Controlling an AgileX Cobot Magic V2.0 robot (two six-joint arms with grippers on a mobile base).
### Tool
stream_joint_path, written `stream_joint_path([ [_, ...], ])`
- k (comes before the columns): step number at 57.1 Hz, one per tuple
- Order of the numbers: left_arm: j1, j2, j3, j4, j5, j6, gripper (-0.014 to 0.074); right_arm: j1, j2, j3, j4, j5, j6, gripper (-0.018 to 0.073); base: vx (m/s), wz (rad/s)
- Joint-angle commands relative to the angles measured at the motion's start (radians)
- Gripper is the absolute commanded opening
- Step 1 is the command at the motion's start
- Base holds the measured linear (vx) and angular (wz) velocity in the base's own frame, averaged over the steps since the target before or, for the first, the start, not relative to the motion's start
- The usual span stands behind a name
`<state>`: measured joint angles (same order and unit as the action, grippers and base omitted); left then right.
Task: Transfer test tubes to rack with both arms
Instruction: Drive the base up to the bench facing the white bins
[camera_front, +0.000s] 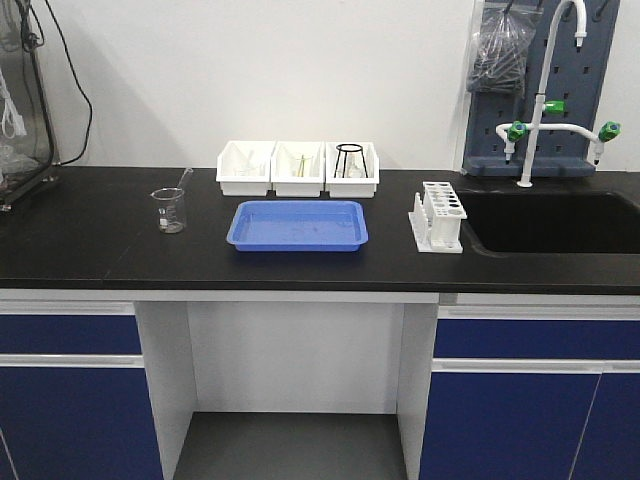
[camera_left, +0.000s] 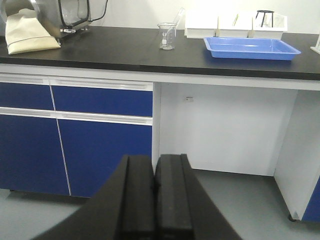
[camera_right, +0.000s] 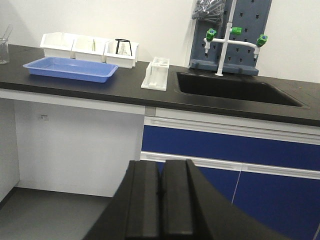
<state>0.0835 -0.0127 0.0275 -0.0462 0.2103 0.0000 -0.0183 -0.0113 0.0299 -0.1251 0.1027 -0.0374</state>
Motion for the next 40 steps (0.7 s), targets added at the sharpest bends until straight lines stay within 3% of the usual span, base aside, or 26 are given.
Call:
stream_joint_path([
  [1,-0.002,-0.011,-0.025,-0.009,-0.083,0.0,-0.0005,0.001,-0.01,0.014,-0.001,-0.084,-0.003,-0.0008,0.0,-0.01],
  [40,-0.002,-0.011,-0.025,-0.009,-0.083,0.0,-0.0005,0.001,-0.01,0.014,-0.001,-0.084,-0.003,-0.0008,0.0,-0.01],
])
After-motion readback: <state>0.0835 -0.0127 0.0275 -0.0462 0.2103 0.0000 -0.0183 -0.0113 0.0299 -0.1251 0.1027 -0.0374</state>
